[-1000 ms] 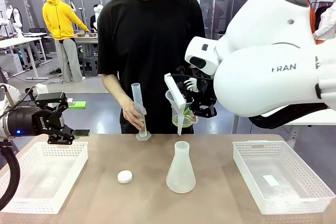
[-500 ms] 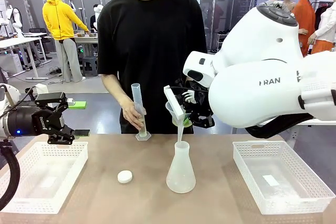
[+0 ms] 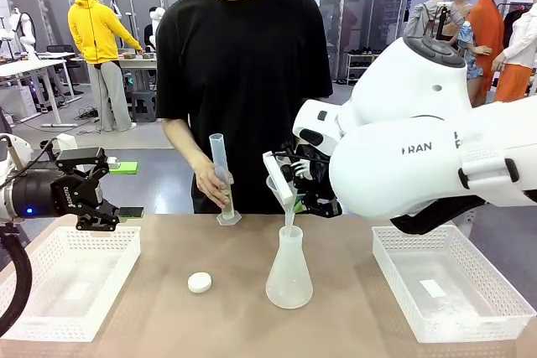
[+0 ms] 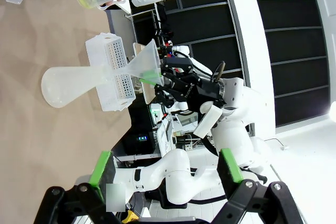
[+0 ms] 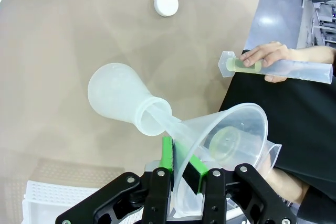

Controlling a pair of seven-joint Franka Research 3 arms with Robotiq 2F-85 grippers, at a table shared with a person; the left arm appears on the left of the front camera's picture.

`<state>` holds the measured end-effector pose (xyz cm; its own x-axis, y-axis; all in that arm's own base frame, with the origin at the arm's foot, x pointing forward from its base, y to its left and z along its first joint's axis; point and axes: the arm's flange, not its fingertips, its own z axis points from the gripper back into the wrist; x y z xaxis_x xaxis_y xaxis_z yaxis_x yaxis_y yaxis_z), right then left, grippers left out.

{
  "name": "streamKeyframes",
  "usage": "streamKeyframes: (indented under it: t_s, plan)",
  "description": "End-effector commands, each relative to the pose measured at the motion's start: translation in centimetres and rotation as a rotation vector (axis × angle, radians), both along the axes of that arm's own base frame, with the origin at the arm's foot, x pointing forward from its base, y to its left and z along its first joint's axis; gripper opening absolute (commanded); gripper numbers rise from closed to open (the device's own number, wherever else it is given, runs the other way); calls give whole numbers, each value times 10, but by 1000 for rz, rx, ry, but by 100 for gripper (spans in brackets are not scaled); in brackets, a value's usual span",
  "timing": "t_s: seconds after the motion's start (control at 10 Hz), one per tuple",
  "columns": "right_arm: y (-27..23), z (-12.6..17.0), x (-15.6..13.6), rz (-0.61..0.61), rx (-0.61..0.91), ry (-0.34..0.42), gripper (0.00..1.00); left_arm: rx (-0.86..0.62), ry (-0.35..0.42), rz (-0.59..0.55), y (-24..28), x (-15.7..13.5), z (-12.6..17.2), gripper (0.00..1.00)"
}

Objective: Prepare the solutions needed for the experiment.
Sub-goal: Pick up the Plastic Funnel and insert it into the Big flask.

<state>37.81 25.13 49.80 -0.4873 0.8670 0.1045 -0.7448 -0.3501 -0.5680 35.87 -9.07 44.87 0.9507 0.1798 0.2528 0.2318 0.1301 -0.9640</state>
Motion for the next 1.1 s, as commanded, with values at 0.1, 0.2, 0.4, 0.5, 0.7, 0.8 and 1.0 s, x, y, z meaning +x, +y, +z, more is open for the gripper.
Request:
streamKeyframes:
  t_s: [0.1, 0.2, 0.4, 0.5, 0.7, 0.8, 1.0]
  plan:
    - [-3, -14, 8, 13, 14, 21, 6, -21, 11, -1, -1, 0, 2, 100]
    - [-3, -16, 8, 7, 12, 25, 6, -21, 11, -1, -1, 0, 2, 100]
    - [-4, -18, 8, -8, -1, 37, 6, -21, 11, -1, -1, 0, 2, 100]
    - [-5, -18, 8, -13, -5, 40, 13, -21, 11, -1, -1, 0, 2, 100]
    - [-6, -17, 6, -16, -20, 48, 33, -21, 11, -1, -1, 0, 2, 100]
    - [-6, -18, 6, -12, -18, 56, 46, -21, 11, -1, -1, 0, 2, 100]
    - [-3, -17, 8, -22, -13, 42, 53, -21, 11, -1, -1, 0, 2, 100]
